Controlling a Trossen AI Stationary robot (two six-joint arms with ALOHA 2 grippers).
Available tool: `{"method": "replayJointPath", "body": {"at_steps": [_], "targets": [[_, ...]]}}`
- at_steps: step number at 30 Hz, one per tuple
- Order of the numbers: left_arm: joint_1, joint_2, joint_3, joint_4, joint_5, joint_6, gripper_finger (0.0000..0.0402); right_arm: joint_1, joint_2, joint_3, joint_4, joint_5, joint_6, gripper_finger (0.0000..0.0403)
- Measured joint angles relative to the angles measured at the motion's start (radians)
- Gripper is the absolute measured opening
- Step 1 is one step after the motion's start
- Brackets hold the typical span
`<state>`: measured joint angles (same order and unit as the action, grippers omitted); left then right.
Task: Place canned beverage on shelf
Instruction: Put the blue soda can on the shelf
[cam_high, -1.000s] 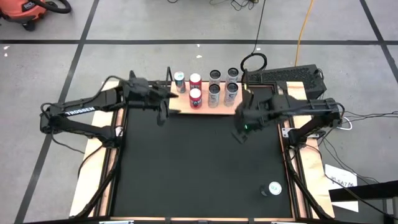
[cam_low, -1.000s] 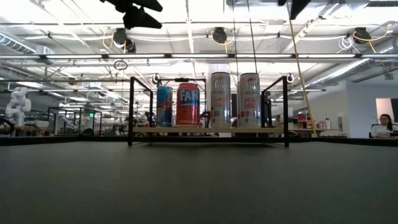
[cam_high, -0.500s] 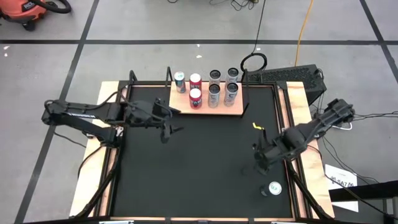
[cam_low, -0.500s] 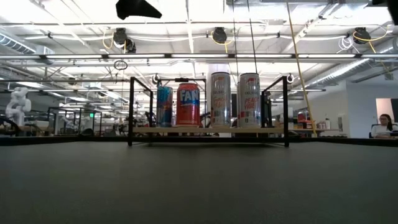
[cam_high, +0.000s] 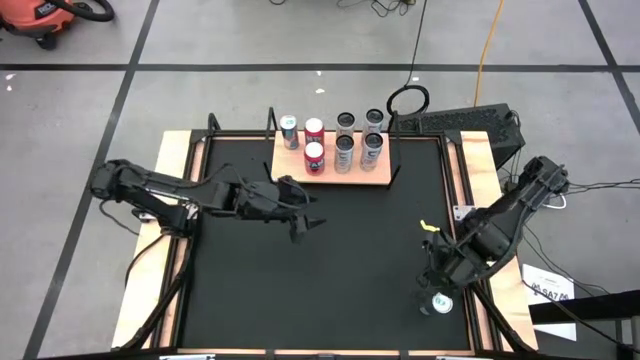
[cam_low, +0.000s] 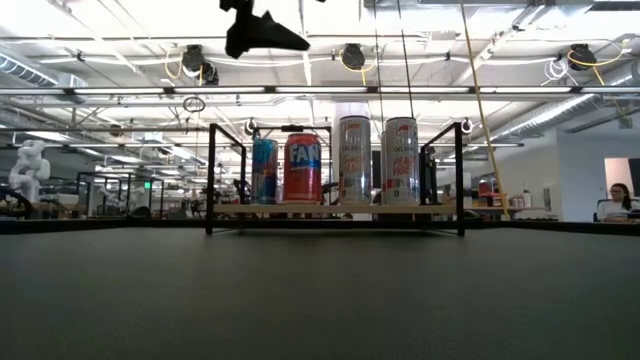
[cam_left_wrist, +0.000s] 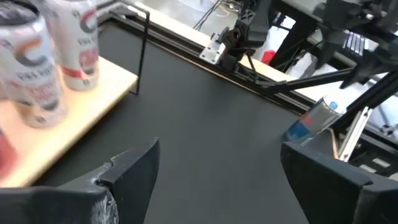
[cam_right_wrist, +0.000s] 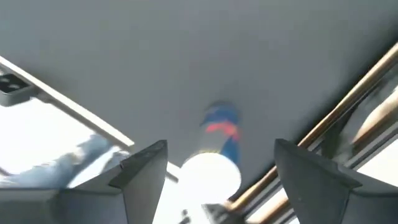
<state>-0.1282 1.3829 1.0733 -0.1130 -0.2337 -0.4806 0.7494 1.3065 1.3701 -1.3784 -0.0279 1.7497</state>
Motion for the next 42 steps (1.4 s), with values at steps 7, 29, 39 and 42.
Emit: {"method": "replayJointPath", "body": {"at_steps": [7,29,39,42], "targets": [[-0.034,0.051,0.0,0.056,0.001,-0.039,0.0333,0.091,0.05,0.0,0.032,-0.018,0.241,0.0279],[-0.074,0.051,0.0,0.078,-0.049,-0.064,0.0333,0.209,0.224,-0.064,0.156,0.002,0.479,0.0279],[-0.074,0.051,0.0,0.064,-0.051,-0.064,0.0333,0.208,0.22,-0.092,0.167,0.005,0.426,0.0275],[-0.072,0.051,0.0,0.06,-0.051,-0.056,0.0333,0.208,0.22,-0.092,0.163,0.005,0.383,0.0259]]}}
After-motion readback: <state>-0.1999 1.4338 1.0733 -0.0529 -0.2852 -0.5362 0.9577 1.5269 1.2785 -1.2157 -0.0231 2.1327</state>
